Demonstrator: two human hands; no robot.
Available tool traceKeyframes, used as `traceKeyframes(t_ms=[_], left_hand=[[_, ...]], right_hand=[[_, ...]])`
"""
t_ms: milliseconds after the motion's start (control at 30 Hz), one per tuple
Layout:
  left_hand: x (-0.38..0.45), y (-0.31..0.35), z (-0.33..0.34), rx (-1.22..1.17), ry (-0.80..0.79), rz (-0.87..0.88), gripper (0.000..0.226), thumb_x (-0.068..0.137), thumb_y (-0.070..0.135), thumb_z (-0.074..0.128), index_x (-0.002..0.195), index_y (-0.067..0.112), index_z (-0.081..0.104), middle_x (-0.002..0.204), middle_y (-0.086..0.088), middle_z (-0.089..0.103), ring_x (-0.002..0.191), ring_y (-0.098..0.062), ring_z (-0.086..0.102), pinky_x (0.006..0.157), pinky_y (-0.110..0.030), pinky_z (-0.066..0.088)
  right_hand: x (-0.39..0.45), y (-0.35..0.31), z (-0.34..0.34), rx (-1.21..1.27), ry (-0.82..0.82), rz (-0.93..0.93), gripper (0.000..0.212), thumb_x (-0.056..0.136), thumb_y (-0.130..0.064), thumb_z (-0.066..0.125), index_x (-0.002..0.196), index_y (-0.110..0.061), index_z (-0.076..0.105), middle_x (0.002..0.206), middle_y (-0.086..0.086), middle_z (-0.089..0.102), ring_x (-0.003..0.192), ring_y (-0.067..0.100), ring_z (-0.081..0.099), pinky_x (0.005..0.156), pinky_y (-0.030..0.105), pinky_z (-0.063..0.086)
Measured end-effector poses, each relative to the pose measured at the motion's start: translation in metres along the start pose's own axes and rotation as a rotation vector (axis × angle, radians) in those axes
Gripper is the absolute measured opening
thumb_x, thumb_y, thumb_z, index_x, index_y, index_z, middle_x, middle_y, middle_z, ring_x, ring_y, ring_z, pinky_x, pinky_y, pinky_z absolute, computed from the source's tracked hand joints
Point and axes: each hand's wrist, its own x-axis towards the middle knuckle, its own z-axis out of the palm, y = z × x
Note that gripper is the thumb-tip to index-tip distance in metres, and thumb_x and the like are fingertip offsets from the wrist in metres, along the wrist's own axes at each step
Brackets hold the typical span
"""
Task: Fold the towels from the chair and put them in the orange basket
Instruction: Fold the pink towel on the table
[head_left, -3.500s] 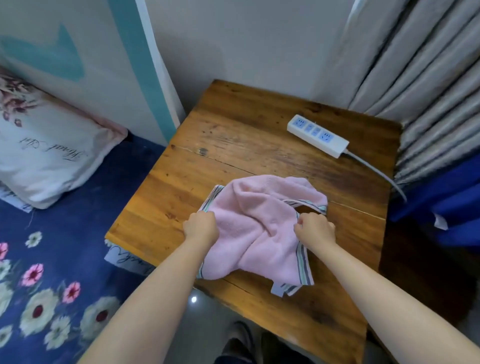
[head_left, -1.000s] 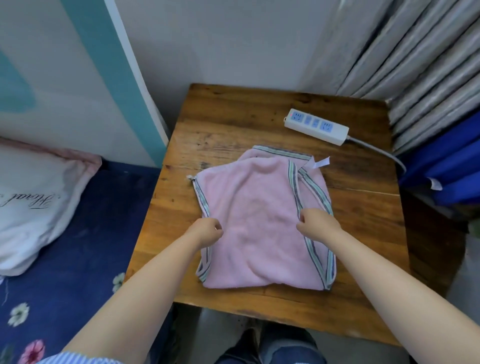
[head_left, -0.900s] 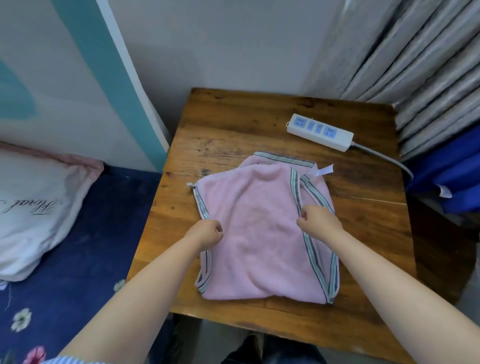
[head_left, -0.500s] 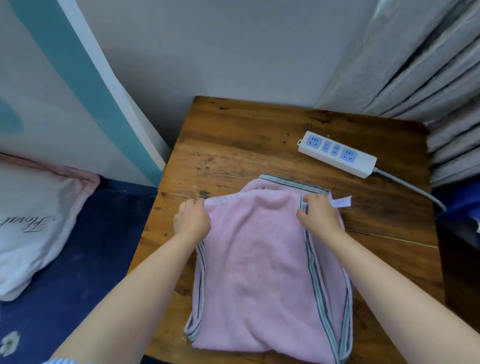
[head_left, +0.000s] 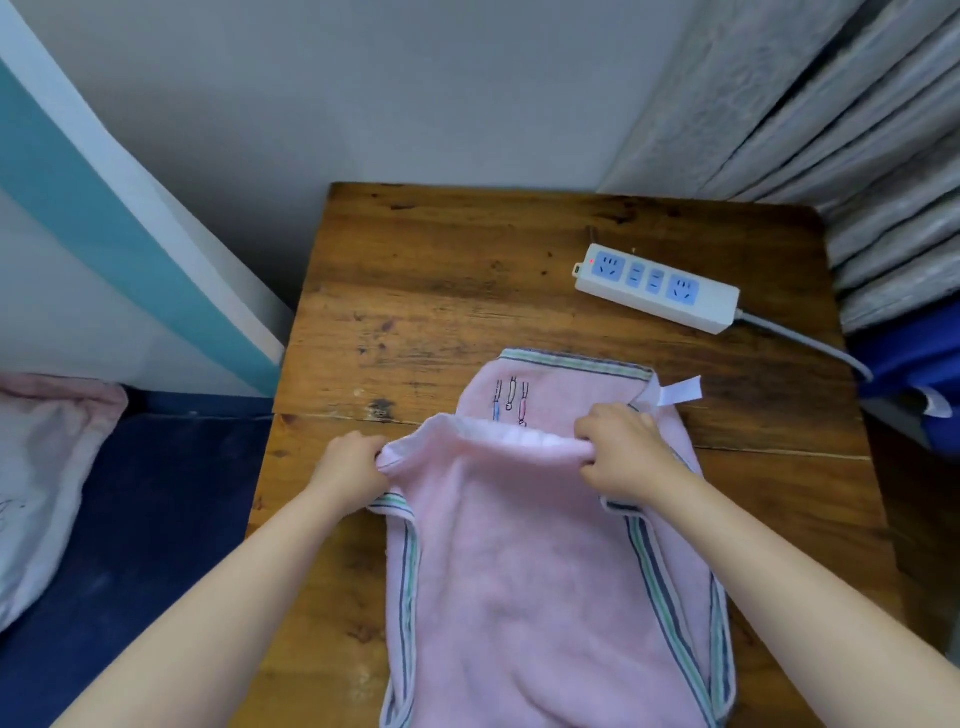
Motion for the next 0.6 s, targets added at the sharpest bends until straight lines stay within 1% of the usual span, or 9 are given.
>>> traceKeyframes(t_ms=[100, 167, 200, 267, 333, 400, 433, 500, 600], left_hand=[[-0.011, 0.000, -0.008, -0.092, -0.022, 0.052, 0.024, 0.077, 0.010, 0.061, 0.061, 0.014, 0.043, 0.069, -0.003, 0.049, 0.072, -0.021, 0.044, 0.054, -0.027, 0.027], [-0.018, -0.002, -0.017, -0.109, -0.074, 0.068, 0.023, 0.078, 0.013, 0.065, 0.066, 0.014, 0.046, 0.067, 0.000, 0.048, 0.064, -0.017, 0.042, 0.054, -0.026, 0.028], [-0.019, -0.004, -0.022, -0.096, -0.079, 0.070, 0.023, 0.079, 0.013, 0.065, 0.066, 0.013, 0.046, 0.067, -0.001, 0.047, 0.064, -0.017, 0.042, 0.054, -0.025, 0.029], [-0.020, -0.010, -0.029, -0.056, -0.040, 0.055, 0.023, 0.081, 0.008, 0.059, 0.062, 0.012, 0.045, 0.065, -0.002, 0.047, 0.066, -0.020, 0.044, 0.055, -0.026, 0.028], [-0.020, -0.012, -0.032, -0.011, 0.033, 0.068, 0.018, 0.082, 0.003, 0.052, 0.066, 0.010, 0.052, 0.071, -0.006, 0.052, 0.074, -0.025, 0.050, 0.059, -0.028, 0.032], [-0.022, -0.006, -0.034, 0.033, 0.124, 0.109, 0.015, 0.086, 0.003, 0.050, 0.080, 0.010, 0.062, 0.085, -0.008, 0.058, 0.083, -0.024, 0.051, 0.066, -0.029, 0.037], [-0.023, -0.002, -0.033, 0.053, 0.175, 0.130, 0.018, 0.088, 0.004, 0.049, 0.092, 0.009, 0.066, 0.093, -0.009, 0.060, 0.088, -0.024, 0.052, 0.069, -0.030, 0.040], [-0.023, 0.005, -0.030, 0.105, 0.255, 0.150, 0.026, 0.090, 0.008, 0.049, 0.110, 0.011, 0.066, 0.104, -0.009, 0.062, 0.098, -0.026, 0.055, 0.074, -0.032, 0.044], [-0.026, 0.001, -0.022, 0.129, 0.306, 0.123, 0.028, 0.090, 0.010, 0.049, 0.113, 0.015, 0.066, 0.103, -0.008, 0.062, 0.098, -0.027, 0.057, 0.071, -0.033, 0.047]], right_hand=[[-0.024, 0.006, 0.003, 0.093, 0.038, -0.019, 0.039, 0.077, -0.017, 0.057, 0.060, -0.026, 0.023, 0.068, -0.006, 0.037, 0.088, 0.024, 0.046, 0.066, 0.029, 0.014], [-0.037, 0.011, -0.004, 0.177, 0.039, 0.024, 0.044, 0.078, -0.022, 0.062, 0.060, -0.028, 0.022, 0.064, -0.009, 0.038, 0.077, 0.021, 0.044, 0.067, 0.028, 0.020], [-0.041, 0.016, -0.008, 0.253, 0.036, 0.038, 0.043, 0.080, -0.022, 0.063, 0.061, -0.029, 0.026, 0.062, -0.010, 0.040, 0.073, 0.019, 0.043, 0.067, 0.027, 0.025], [-0.047, 0.023, -0.011, 0.415, 0.067, 0.039, 0.030, 0.083, -0.016, 0.063, 0.061, -0.025, 0.045, 0.061, -0.011, 0.046, 0.069, 0.016, 0.047, 0.068, 0.024, 0.031], [-0.048, 0.026, -0.010, 0.424, 0.098, 0.062, 0.014, 0.086, -0.017, 0.060, 0.073, -0.014, 0.062, 0.068, -0.004, 0.056, 0.076, 0.016, 0.053, 0.070, 0.024, 0.034], [-0.040, 0.025, -0.002, 0.388, 0.128, 0.117, 0.017, 0.088, -0.020, 0.057, 0.092, -0.007, 0.068, 0.088, 0.005, 0.065, 0.088, 0.021, 0.058, 0.074, 0.027, 0.038], [-0.034, 0.023, 0.001, 0.386, 0.148, 0.140, 0.022, 0.088, -0.022, 0.057, 0.101, -0.006, 0.066, 0.098, 0.008, 0.066, 0.095, 0.022, 0.058, 0.078, 0.028, 0.040], [-0.021, 0.017, 0.007, 0.392, 0.197, 0.181, 0.035, 0.088, -0.028, 0.057, 0.115, -0.006, 0.060, 0.113, 0.009, 0.063, 0.107, 0.024, 0.056, 0.088, 0.031, 0.042], [-0.002, 0.000, 0.009, 0.449, 0.184, 0.214, 0.048, 0.089, -0.041, 0.053, 0.123, -0.007, 0.054, 0.120, 0.008, 0.061, 0.113, 0.025, 0.054, 0.094, 0.035, 0.042]])
